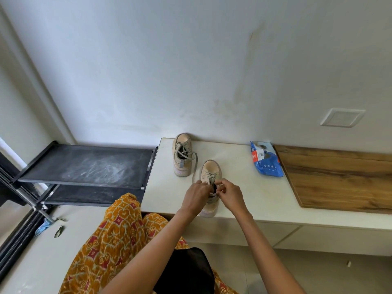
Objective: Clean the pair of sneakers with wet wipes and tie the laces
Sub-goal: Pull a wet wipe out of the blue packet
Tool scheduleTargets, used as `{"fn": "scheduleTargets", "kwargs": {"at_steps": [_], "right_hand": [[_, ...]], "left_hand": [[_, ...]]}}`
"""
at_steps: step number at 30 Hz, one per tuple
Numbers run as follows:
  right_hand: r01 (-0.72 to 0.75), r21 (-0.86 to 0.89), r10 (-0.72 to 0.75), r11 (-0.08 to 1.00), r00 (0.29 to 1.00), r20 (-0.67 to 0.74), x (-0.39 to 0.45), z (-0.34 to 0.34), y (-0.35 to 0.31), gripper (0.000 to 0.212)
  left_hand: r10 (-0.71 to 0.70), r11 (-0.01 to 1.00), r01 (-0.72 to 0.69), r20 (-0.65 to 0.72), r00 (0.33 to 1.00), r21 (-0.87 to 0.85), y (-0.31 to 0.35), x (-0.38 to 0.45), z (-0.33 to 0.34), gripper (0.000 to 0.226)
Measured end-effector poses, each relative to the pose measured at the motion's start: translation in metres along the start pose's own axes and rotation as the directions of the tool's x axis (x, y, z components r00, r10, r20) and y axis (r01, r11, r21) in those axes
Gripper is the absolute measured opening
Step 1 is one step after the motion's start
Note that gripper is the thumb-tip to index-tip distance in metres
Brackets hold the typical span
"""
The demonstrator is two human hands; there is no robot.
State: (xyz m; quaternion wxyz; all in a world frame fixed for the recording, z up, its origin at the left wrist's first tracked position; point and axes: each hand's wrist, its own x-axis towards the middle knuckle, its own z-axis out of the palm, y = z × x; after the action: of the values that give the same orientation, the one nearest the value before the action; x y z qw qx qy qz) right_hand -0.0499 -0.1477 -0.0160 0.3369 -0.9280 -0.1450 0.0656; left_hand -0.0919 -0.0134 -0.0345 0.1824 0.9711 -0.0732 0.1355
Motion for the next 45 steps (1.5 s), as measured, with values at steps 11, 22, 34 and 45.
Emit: {"fn": "scheduleTargets", "kwargs": {"at_steps": [11, 22, 34, 45], "right_hand": [[-0.043, -0.259, 0.010, 0.965, 0.992, -0.126, 0.003, 0.009, 0.004, 0.019], [0.063, -0.193, -0.081, 0.979, 0.993, -0.087, 0.019, 0.008, -0.005, 0.026], [0.124, 0.009, -0.121, 0.992, 0.979, -0.162, 0.012, 0.008, 0.019, 0.012], [0.031, 0.154, 0.042, 0.988, 0.893, -0.448, 0.073, -0.034, 0.077, 0.015]], "left_hand": [[-0.425, 0.851, 0.392, -0.019, 0.905, -0.349, 0.008, 0.000, 0.003, 0.011], [-0.539, 0.687, 0.472, 0.049, 0.841, -0.553, 0.005, 0.003, 0.001, 0.017], [-0.512, 0.745, 0.377, -0.109, 0.852, -0.550, 0.013, 0.010, 0.013, 0.018], [-0.349, 0.799, 0.327, 0.054, 0.936, -0.505, 0.075, 0.122, 0.043, 0.032]]}}
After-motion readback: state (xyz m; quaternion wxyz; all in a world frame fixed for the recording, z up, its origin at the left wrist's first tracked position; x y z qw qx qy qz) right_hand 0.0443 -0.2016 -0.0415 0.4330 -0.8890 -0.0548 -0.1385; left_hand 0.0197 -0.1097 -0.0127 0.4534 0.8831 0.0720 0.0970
